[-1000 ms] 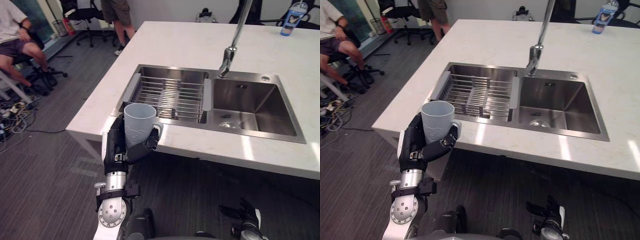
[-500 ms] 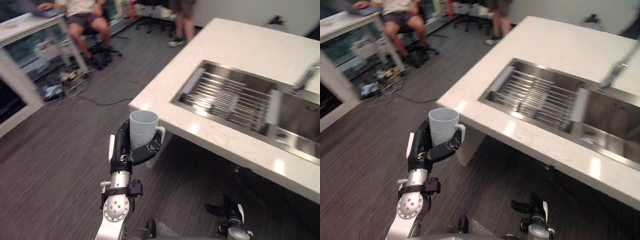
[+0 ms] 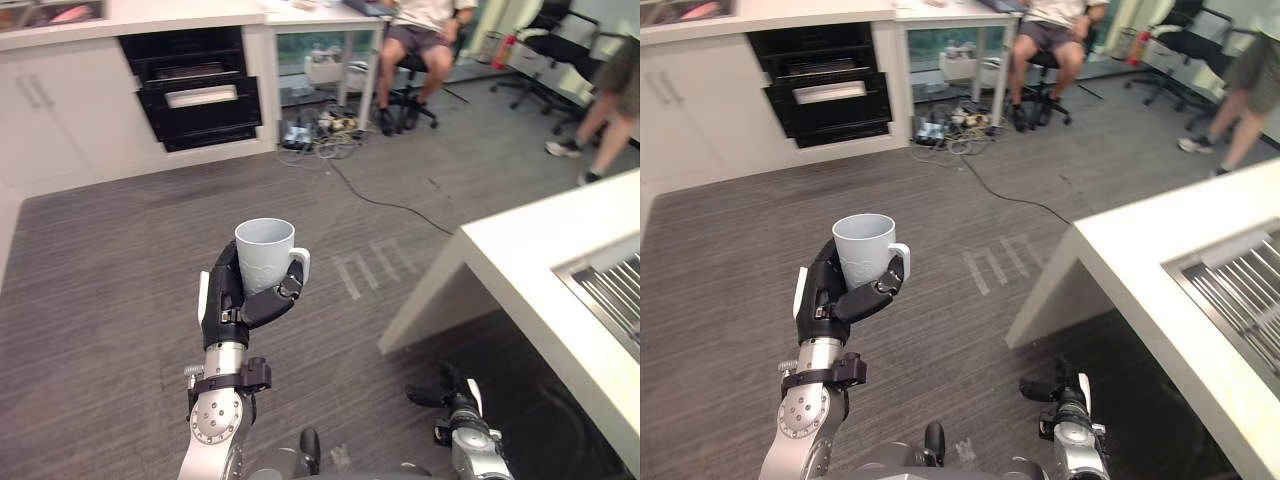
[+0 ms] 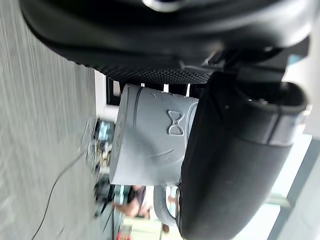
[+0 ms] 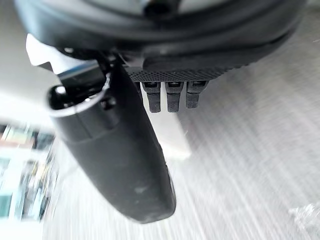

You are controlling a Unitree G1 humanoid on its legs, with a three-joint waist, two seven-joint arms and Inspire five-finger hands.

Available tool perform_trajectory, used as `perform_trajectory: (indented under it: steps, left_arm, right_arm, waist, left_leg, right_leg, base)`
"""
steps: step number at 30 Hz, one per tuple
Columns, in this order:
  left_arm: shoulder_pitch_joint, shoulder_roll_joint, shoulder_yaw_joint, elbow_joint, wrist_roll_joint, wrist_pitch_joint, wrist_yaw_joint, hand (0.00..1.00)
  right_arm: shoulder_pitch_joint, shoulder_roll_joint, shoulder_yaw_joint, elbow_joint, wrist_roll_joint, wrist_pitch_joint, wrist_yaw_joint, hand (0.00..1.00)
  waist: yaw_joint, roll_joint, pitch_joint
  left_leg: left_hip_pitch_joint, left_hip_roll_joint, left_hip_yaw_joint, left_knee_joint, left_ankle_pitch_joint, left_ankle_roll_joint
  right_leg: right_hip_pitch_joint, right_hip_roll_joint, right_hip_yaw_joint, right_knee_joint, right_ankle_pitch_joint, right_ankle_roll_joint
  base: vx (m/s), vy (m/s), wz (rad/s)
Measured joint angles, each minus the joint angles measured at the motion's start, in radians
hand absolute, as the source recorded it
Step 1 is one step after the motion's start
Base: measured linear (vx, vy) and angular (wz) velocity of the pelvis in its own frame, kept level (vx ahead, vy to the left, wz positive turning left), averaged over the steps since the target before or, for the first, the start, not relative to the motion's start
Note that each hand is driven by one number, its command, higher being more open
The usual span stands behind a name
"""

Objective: Walk over to the sink, pick up the cup, carry it to the dishwasher, place the cup inside the dishwasher, then close the dishwasher door

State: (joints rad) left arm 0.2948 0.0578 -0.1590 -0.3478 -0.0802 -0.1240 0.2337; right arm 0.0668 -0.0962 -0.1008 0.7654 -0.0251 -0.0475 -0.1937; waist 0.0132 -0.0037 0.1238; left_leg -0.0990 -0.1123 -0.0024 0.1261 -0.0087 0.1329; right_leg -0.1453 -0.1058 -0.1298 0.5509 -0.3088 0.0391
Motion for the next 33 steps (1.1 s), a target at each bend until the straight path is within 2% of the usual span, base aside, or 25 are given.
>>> perform_trajectory:
  steps: [1,2,3,4,5,6,7,8,9,11,12,15,19,22,25,26,27,29,30,31,33]
  left_arm:
    - [-0.009,-0.001,-0.012,0.001,0.000,0.003,-0.004,0.30]
    - [-0.009,-0.002,-0.019,-0.001,0.000,0.003,-0.008,0.30]
    - [-0.001,-0.002,-0.026,-0.015,0.000,0.003,-0.020,0.30]
    - [0.009,-0.002,-0.024,-0.027,0.000,0.004,-0.021,0.30]
    - [0.024,0.000,-0.022,-0.053,0.000,0.003,-0.021,0.30]
    - [0.032,0.003,-0.021,-0.079,0.000,0.002,-0.022,0.30]
    - [0.033,0.004,-0.021,-0.089,0.000,-0.001,-0.024,0.30]
    - [0.040,-0.009,-0.025,-0.086,-0.001,-0.004,-0.033,0.30]
    - [0.047,-0.012,-0.026,-0.086,-0.002,-0.004,-0.040,0.30]
    - [0.053,-0.015,-0.040,-0.086,-0.020,-0.003,-0.059,0.30]
    - [0.069,0.019,-0.065,0.032,-0.020,0.010,-0.085,0.30]
    - [0.069,0.019,-0.065,0.032,-0.020,0.010,-0.085,0.30]
    - [0.067,0.012,-0.060,0.040,-0.023,0.010,-0.079,0.30]
    - [0.043,-0.012,-0.067,0.102,-0.047,0.011,-0.079,0.30]
    - [-0.011,-0.037,-0.071,0.205,-0.074,0.021,-0.061,0.30]
    - [-0.056,-0.045,-0.073,0.250,-0.093,0.027,-0.052,0.30]
    - [-0.071,-0.045,-0.073,0.261,-0.100,0.029,-0.047,0.30]
    - [-0.091,-0.040,-0.061,0.273,-0.123,0.036,-0.035,0.30]
    - [-0.082,-0.040,-0.053,0.273,-0.137,0.040,-0.030,0.30]
    - [-0.076,-0.040,-0.048,0.273,-0.137,0.042,-0.028,0.30]
    - [-0.059,-0.033,-0.013,0.273,-0.137,0.042,-0.025,0.30]
  right_arm:
    - [0.045,0.001,-0.001,-0.046,0.000,0.003,-0.001,0.90]
    - [0.071,0.001,-0.002,-0.071,0.000,0.005,-0.001,0.90]
    - [0.137,0.006,-0.002,-0.138,-0.007,0.010,0.000,0.90]
    - [0.156,0.011,-0.001,-0.160,-0.011,0.013,0.002,0.90]
    - [0.186,0.020,-0.001,-0.203,-0.017,0.015,0.005,0.90]
    - [0.197,0.033,0.000,-0.239,-0.018,0.016,0.011,0.90]
    - [0.197,0.038,0.001,-0.255,-0.018,0.016,0.013,0.90]
    - [0.189,0.035,0.001,-0.272,-0.019,0.016,0.016,0.90]
    - [0.189,0.036,0.001,-0.284,-0.019,0.016,0.017,0.90]
    - [0.187,0.035,-0.002,-0.342,-0.022,0.016,0.019,0.90]
    - [0.181,0.014,0.048,-0.191,-0.087,0.007,0.038,0.90]
    - [0.182,0.014,0.048,-0.191,-0.087,0.007,0.038,0.90]
    - [0.186,0.023,0.048,-0.193,-0.085,0.007,0.033,0.90]
    - [0.219,0.036,0.045,-0.192,-0.076,0.013,0.011,0.90]
    - [0.214,0.049,0.035,-0.177,-0.044,0.026,-0.028,0.90]
    - [0.169,0.047,0.022,-0.139,-0.032,0.027,-0.047,0.90]
    - [0.144,0.045,0.015,-0.120,-0.028,0.027,-0.056,0.90]
    - [0.047,0.033,-0.002,-0.076,0.002,0.040,-0.085,0.90]
    - [0.012,0.020,-0.005,-0.070,0.002,0.043,-0.093,0.90]
    - [0.000,0.015,-0.005,-0.070,0.002,0.043,-0.093,0.90]
    - [-0.033,0.013,-0.005,-0.074,0.001,0.042,-0.095,0.90]
  waist:
    - [-0.023,-0.004,0.004]
    - [-0.031,-0.007,0.006]
    - [-0.025,-0.023,0.013]
    - [-0.016,-0.032,0.013]
    - [0.000,-0.047,0.007]
    - [0.004,-0.070,0.002]
    - [0.008,-0.082,0.001]
    - [0.023,-0.070,-0.008]
    - [0.027,-0.067,-0.020]
    - [0.027,-0.071,-0.030]
    - [0.016,-0.071,-0.113]
    - [0.015,-0.071,-0.113]
    - [0.017,-0.069,-0.116]
    - [-0.004,-0.068,-0.117]
    - [-0.010,-0.064,-0.104]
    - [-0.013,-0.060,-0.069]
    - [-0.013,-0.057,-0.055]
    - [-0.011,-0.041,-0.006]
    - [-0.004,-0.031,0.008]
    - [0.001,-0.027,0.010]
    - [0.018,-0.029,0.012]
  left_leg:
    - [0.008,-0.033,-0.078,0.011,0.000,0.000]
    - [0.014,-0.047,-0.108,0.016,-0.003,0.000]
    - [0.036,-0.081,-0.162,0.039,-0.027,0.010]
    - [0.039,-0.093,-0.174,0.057,-0.052,0.020]
    - [0.030,-0.102,-0.172,0.109,-0.102,0.023]
    - [0.003,-0.089,-0.118,0.170,-0.156,0.015]
    - [-0.008,-0.082,-0.090,0.201,-0.182,0.009]
    - [-0.028,-0.056,-0.087,0.263,-0.220,-0.019]
    - [-0.038,-0.049,-0.098,0.282,-0.227,-0.032]
    - [-0.018,-0.028,-0.121,0.276,-0.228,-0.036]
    - [0.015,0.138,-0.130,0.162,-0.222,-0.169]
    - [0.015,0.138,-0.129,0.162,-0.222,-0.169]
    - [0.041,0.155,-0.079,0.118,-0.203,-0.174]
    - [0.053,0.158,-0.050,0.096,-0.181,-0.196]
    - [0.021,0.164,0.025,0.104,-0.149,-0.227]
    - [-0.013,0.167,0.056,0.126,-0.135,-0.227]
    - [-0.029,0.172,0.082,0.131,-0.134,-0.224]
    - [-0.054,0.218,0.188,0.136,-0.127,-0.189]
    - [-0.056,0.226,0.213,0.136,-0.113,-0.182]
    - [-0.057,0.225,0.216,0.136,-0.108,-0.171]
    - [-0.061,0.213,0.219,0.154,-0.138,-0.152]
  right_leg:
    - [-0.035,0.044,0.130,-0.006,0.000,0.003]
    - [-0.048,0.058,0.184,-0.003,0.000,0.007]
    - [-0.061,0.058,0.253,0.004,0.002,0.016]
    - [-0.062,0.048,0.260,0.001,0.006,0.021]
    - [-0.057,0.021,0.243,-0.029,0.011,0.027]
    - [-0.033,-0.008,0.214,-0.093,0.036,0.028]
    - [-0.022,-0.020,0.205,-0.120,0.072,0.041]
    - [-0.007,-0.004,0.181,-0.122,0.078,0.066]
    - [0.000,0.005,0.169,-0.133,0.077,0.063]
    - [0.034,0.021,0.124,-0.150,0.077,0.061]
    - [0.071,0.107,0.208,-0.401,0.238,-0.003]
    - [0.071,0.107,0.209,-0.403,0.238,-0.003]
    - [0.093,0.111,0.235,-0.478,0.279,-0.002]
    - [0.101,0.097,0.168,-0.481,0.278,-0.003]
    - [0.103,0.076,0.061,-0.480,0.271,-0.017]
    - [0.101,0.064,0.004,-0.482,0.253,-0.033]
    - [0.102,0.063,-0.015,-0.481,0.251,-0.033]
    - [0.097,0.059,-0.052,-0.471,0.251,-0.033]
    - [0.095,0.053,-0.065,-0.460,0.244,-0.024]
    - [0.094,0.050,-0.068,-0.455,0.241,-0.019]
    - [0.093,0.035,-0.067,-0.442,0.229,0.001]
  base:
    - [0.14,-0.047,1.68]
    - [0.21,-0.080,2.13]
    - [0.13,-0.068,1.40]
    - [0.21,-0.111,1.32]
    - [0.23,-0.129,0.92]
    - [0.25,-0.151,0.87]
    - [0.24,-0.172,0.62]
    - [0.22,-0.157,0.28]
    - [0.37,-0.215,0.51]
    - [0.29,-0.149,0.46]
    - [0.06,-0.032,0.07]
    - [0.00,0.000,-0.02]
    - [0.01,-0.006,-0.30]
    - [0.00,-0.037,0.18]
    - [-0.09,-0.047,0.70]
    - [-0.17,-0.040,0.96]
    - [-0.18,-0.034,1.00]
    - [-0.11,-0.028,0.65]
    - [-0.08,-0.014,0.43]
    - [-0.02,0.048,0.18]
    - [0.05,0.128,0.04]
